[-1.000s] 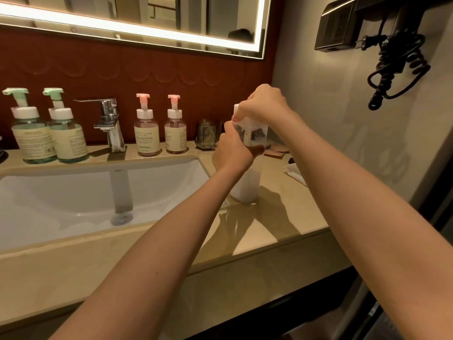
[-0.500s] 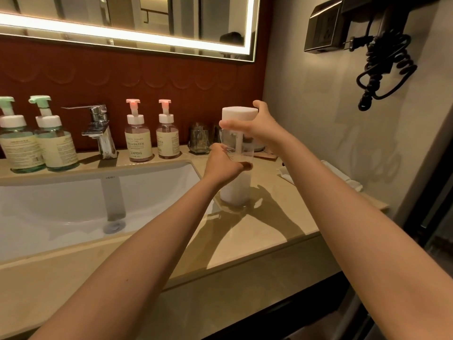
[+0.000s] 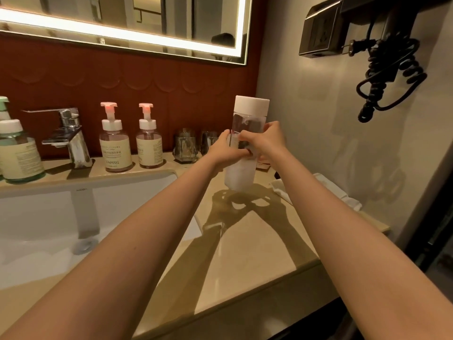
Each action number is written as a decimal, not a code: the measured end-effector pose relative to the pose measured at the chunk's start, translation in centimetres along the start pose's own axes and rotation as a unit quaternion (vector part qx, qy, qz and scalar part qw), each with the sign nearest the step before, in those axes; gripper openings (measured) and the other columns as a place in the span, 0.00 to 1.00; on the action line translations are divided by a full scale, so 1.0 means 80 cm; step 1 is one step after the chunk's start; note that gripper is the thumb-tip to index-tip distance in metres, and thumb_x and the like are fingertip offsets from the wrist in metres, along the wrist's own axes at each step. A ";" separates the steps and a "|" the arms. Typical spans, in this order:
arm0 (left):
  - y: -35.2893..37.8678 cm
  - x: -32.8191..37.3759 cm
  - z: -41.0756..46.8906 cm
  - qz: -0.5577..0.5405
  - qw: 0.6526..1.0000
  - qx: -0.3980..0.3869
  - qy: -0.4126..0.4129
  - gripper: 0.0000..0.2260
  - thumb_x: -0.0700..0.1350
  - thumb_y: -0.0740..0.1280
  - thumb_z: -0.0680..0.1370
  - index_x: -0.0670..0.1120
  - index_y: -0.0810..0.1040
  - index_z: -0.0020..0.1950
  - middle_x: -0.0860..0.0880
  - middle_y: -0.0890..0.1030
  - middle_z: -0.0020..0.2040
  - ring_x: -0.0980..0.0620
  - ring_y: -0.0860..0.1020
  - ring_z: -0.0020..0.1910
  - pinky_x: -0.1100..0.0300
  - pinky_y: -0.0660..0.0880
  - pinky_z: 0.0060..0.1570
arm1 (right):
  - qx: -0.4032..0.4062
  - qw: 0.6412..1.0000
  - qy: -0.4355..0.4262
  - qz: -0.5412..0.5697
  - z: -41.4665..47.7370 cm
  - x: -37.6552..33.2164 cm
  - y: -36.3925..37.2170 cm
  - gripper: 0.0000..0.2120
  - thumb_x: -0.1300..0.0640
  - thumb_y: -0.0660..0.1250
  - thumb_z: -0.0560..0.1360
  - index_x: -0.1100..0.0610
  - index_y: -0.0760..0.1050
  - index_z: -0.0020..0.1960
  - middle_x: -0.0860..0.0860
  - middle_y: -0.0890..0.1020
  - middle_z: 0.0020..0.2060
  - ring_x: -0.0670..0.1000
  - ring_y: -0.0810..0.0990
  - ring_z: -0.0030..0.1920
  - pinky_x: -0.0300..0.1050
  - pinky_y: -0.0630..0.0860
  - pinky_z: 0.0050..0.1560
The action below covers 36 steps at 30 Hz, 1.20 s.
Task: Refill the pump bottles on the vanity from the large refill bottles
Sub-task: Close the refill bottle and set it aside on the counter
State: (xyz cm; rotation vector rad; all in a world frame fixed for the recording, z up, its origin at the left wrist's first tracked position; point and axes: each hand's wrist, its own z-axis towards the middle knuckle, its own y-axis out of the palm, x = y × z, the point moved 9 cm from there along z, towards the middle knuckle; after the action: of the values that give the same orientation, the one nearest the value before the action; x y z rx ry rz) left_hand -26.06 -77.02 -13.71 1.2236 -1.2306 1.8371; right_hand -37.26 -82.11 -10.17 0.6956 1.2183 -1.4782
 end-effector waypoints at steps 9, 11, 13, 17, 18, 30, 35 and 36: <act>0.037 -0.017 0.076 -0.017 0.997 -0.042 -0.056 0.15 0.34 0.58 0.73 0.40 0.72 0.59 0.43 0.71 0.61 0.45 0.69 0.60 0.54 0.67 0.46 | 0.026 1.000 -0.015 -0.003 0.075 0.032 0.005 0.27 0.55 0.71 0.72 0.57 0.61 0.65 0.53 0.73 0.62 0.49 0.72 0.52 0.43 0.71 0.51; 0.044 -0.026 0.090 0.000 0.997 -0.054 -0.060 0.18 0.33 0.57 0.74 0.40 0.71 0.63 0.43 0.69 0.65 0.43 0.67 0.65 0.51 0.64 0.52 | 0.023 1.000 -0.009 -0.006 0.090 0.042 0.014 0.27 0.56 0.71 0.72 0.56 0.62 0.65 0.53 0.72 0.63 0.52 0.74 0.57 0.46 0.73 0.55; 0.049 -0.036 0.104 0.005 0.996 -0.060 -0.066 0.19 0.34 0.56 0.75 0.41 0.69 0.66 0.43 0.69 0.66 0.42 0.66 0.65 0.51 0.63 0.53 | 0.016 1.000 -0.003 -0.012 0.103 0.053 0.026 0.28 0.55 0.72 0.72 0.56 0.62 0.66 0.54 0.72 0.63 0.54 0.74 0.60 0.48 0.73 0.58; 0.052 -0.051 0.127 0.016 0.996 -0.057 -0.068 0.21 0.34 0.56 0.77 0.41 0.65 0.70 0.43 0.67 0.69 0.44 0.66 0.67 0.54 0.64 0.53 | 0.013 1.000 -0.002 -0.008 0.127 0.068 0.044 0.28 0.56 0.71 0.72 0.57 0.61 0.66 0.54 0.72 0.64 0.55 0.73 0.62 0.50 0.72 0.61; 0.053 -0.052 0.131 0.012 0.996 -0.058 -0.069 0.23 0.33 0.56 0.77 0.41 0.63 0.72 0.43 0.65 0.71 0.44 0.64 0.68 0.55 0.64 0.53 | 0.015 1.000 0.000 -0.006 0.132 0.070 0.046 0.28 0.56 0.71 0.72 0.57 0.61 0.66 0.54 0.72 0.64 0.55 0.73 0.62 0.50 0.72 0.61; 0.075 -0.078 0.143 -0.036 0.994 -0.047 -0.089 0.31 0.35 0.60 0.76 0.45 0.54 0.77 0.43 0.63 0.73 0.43 0.64 0.71 0.47 0.67 0.66 | 0.002 1.000 0.017 -0.026 0.160 0.081 0.056 0.32 0.60 0.70 0.73 0.57 0.54 0.69 0.56 0.68 0.67 0.57 0.71 0.64 0.48 0.72 0.60; 0.064 -0.070 0.132 -0.017 0.997 -0.032 -0.072 0.24 0.39 0.59 0.79 0.43 0.59 0.75 0.43 0.66 0.71 0.45 0.67 0.67 0.52 0.68 0.59 | -0.026 0.994 0.095 -0.050 0.153 0.102 0.054 0.40 0.59 0.72 0.71 0.57 0.48 0.72 0.59 0.64 0.68 0.59 0.68 0.66 0.50 0.70 0.62; 0.061 -0.066 0.129 -0.021 0.997 -0.025 -0.069 0.23 0.40 0.58 0.79 0.44 0.61 0.74 0.44 0.68 0.70 0.45 0.68 0.66 0.52 0.68 0.58 | -0.032 0.992 0.113 -0.036 0.149 0.106 0.050 0.40 0.59 0.71 0.71 0.58 0.47 0.72 0.59 0.64 0.68 0.59 0.68 0.66 0.50 0.70 0.62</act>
State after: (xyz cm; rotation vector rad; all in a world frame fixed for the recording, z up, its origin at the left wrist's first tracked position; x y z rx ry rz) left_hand -24.40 -88.36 -18.86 1.3582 -1.3067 1.7057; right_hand -33.81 -95.94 -15.28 0.7988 1.4697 -1.4413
